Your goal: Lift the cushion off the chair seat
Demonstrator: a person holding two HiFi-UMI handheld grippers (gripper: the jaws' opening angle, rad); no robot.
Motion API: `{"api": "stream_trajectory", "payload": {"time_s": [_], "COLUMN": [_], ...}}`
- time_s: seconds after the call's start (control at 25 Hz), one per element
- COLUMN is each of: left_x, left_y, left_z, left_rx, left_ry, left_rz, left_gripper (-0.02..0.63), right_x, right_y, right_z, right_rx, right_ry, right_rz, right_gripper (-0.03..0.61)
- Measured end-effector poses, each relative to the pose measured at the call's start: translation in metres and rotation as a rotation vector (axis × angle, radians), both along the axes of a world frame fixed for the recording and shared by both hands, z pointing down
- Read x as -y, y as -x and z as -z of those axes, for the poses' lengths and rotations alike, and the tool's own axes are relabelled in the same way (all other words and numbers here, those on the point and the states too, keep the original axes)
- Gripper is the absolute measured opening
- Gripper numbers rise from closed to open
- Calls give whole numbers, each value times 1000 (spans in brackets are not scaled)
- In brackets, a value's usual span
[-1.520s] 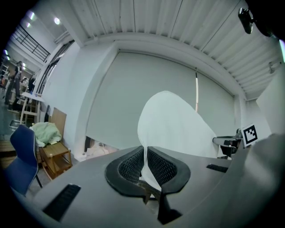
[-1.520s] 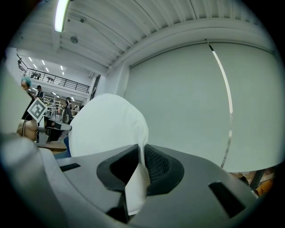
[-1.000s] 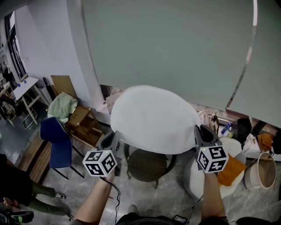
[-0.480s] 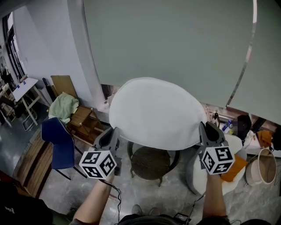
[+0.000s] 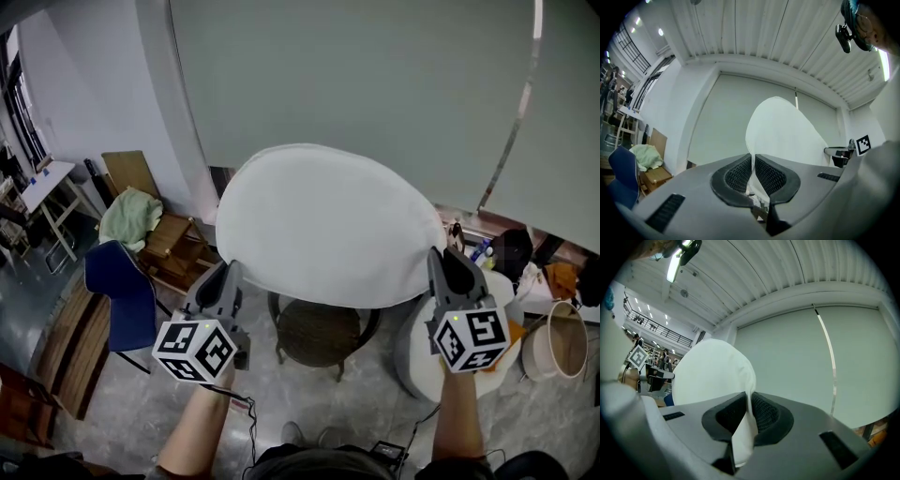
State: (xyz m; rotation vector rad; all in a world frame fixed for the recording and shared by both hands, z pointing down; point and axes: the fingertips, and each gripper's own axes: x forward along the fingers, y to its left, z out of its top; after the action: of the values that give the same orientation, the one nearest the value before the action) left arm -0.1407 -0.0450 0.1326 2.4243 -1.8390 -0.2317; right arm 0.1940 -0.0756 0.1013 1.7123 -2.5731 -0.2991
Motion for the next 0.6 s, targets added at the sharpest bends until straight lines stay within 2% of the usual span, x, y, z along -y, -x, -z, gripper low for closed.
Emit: {"api": "stream_trajectory", "payload": {"time_s": [0.24, 0.6], "left_x": [-13, -25], "left_y": [-18, -20], "left_z": [2, 8], "left_rx": [-7, -4], "left_ry": [0, -13], "left_rz": [8, 24], "left_gripper": [31, 31], "right_x": [-10, -19], "right_y": [-19, -22], "right_z": [-1, 3], "right_rx": [15, 36], "right_ry": [5, -3], "right_rz": [7, 17], "right_gripper": [48, 48]}}
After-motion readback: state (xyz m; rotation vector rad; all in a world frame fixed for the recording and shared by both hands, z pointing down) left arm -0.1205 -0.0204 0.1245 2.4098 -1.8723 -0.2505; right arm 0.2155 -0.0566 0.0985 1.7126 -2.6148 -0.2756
